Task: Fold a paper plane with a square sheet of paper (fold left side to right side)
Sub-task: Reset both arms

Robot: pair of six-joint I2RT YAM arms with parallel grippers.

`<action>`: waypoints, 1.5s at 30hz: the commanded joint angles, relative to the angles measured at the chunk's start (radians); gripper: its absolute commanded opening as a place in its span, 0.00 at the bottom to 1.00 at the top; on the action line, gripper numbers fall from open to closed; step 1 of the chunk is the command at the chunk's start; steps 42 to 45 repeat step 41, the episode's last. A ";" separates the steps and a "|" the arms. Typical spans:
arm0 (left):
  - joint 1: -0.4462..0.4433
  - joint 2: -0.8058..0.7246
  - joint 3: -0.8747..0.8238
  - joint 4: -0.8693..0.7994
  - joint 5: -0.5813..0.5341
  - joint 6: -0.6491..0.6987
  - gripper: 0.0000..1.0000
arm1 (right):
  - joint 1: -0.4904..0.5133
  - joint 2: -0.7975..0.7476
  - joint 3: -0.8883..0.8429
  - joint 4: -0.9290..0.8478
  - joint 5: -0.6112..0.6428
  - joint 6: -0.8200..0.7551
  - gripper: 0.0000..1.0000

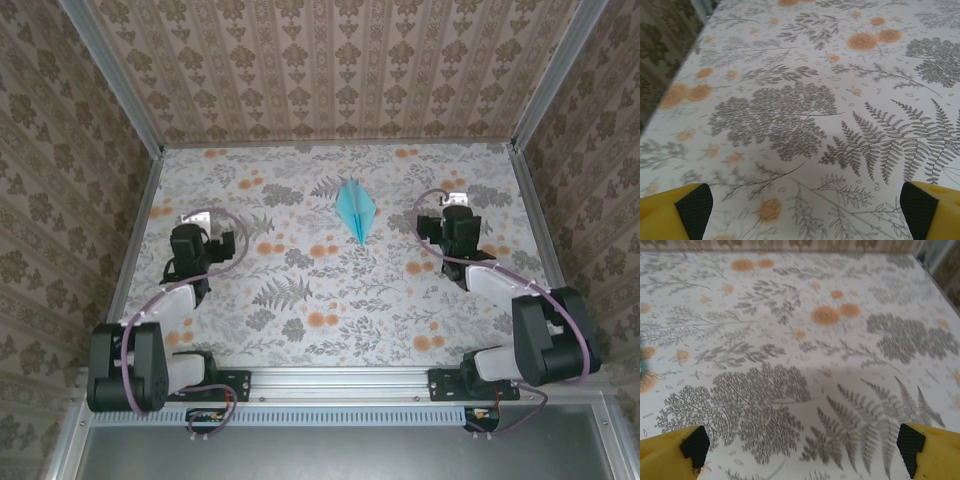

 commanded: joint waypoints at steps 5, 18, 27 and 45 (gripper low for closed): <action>0.033 0.206 -0.076 0.492 0.171 0.075 1.00 | -0.063 0.082 -0.170 0.439 -0.134 -0.060 1.00; 0.053 0.290 -0.036 0.494 0.058 0.006 1.00 | -0.136 0.143 -0.142 0.438 -0.263 -0.018 1.00; 0.023 0.290 -0.014 0.453 0.045 0.040 1.00 | -0.123 0.141 -0.144 0.441 -0.241 -0.027 1.00; 0.024 0.291 -0.014 0.453 0.045 0.040 1.00 | -0.123 0.142 -0.143 0.440 -0.243 -0.025 1.00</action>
